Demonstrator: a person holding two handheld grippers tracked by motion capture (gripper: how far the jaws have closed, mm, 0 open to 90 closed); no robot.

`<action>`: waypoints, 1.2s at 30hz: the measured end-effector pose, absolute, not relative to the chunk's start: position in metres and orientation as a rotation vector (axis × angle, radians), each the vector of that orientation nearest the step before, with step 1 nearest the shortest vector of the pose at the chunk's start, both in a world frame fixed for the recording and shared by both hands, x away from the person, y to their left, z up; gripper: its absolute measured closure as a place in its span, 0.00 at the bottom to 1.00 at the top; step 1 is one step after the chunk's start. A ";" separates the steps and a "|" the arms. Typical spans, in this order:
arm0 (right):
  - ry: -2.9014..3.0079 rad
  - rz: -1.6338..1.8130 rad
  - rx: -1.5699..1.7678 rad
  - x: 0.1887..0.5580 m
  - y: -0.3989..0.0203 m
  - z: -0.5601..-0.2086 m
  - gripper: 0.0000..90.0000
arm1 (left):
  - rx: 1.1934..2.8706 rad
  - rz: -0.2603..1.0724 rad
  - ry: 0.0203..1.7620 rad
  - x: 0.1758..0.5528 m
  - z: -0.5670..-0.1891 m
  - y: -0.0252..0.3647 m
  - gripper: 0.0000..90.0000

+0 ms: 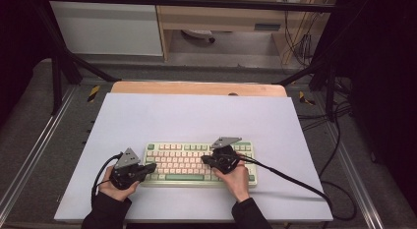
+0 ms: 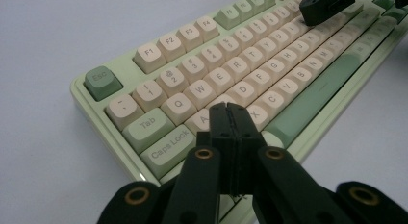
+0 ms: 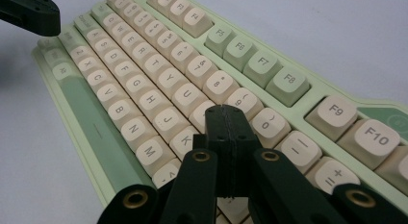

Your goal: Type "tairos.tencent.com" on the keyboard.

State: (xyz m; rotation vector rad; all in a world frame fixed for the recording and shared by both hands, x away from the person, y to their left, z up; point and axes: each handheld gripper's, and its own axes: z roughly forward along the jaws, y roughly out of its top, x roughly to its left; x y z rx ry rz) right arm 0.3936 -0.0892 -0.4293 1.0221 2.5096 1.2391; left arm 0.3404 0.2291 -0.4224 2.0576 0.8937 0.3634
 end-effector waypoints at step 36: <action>2.500 1.322 0.937 0.370 -0.092 -0.404 1.00 | 2.053 0.368 0.891 0.340 -0.422 0.230 0.99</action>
